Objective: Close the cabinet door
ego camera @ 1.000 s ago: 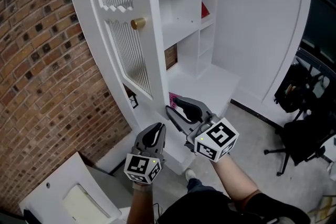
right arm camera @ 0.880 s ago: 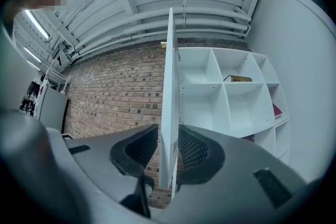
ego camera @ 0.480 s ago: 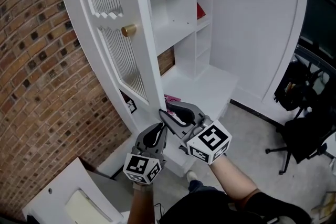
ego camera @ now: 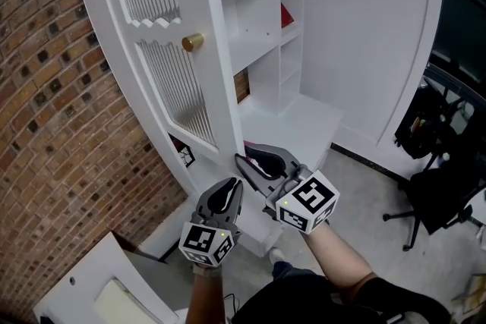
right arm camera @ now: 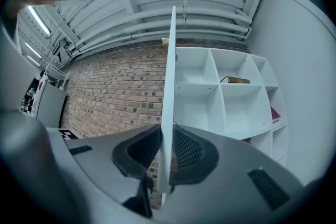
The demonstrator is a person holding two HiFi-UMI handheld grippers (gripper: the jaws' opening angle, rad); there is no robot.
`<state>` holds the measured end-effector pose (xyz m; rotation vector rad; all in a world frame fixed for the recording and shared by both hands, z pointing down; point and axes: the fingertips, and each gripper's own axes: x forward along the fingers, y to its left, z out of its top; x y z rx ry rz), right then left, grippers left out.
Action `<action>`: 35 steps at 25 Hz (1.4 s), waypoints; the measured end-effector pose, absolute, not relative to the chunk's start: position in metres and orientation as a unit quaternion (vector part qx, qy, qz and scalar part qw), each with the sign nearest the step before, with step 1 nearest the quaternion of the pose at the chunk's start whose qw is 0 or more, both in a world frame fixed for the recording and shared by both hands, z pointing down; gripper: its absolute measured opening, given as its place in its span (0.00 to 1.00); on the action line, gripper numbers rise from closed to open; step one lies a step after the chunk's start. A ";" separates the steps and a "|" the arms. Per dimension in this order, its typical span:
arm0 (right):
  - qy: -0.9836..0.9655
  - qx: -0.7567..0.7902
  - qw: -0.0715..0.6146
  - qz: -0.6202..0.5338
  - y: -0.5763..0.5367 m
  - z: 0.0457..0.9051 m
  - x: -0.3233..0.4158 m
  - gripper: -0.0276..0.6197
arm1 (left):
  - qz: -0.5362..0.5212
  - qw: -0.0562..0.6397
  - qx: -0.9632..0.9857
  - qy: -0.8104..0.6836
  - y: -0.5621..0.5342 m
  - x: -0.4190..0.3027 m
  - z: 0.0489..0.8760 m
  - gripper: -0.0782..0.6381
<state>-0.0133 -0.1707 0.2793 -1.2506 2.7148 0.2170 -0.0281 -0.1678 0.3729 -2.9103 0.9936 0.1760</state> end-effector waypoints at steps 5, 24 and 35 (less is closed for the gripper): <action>0.899 -0.426 0.081 0.067 -0.184 0.279 0.002 0.16 | 0.051 0.028 -0.946 0.320 -0.178 -0.025 0.378 0.17; 0.892 -0.436 0.107 0.057 -0.233 0.280 0.048 0.17 | 0.023 0.025 -0.947 0.319 -0.236 -0.018 0.391 0.17; 0.892 -0.433 0.119 0.056 -0.270 0.278 0.069 0.19 | 0.019 0.032 -0.945 0.325 -0.271 -0.006 0.388 0.17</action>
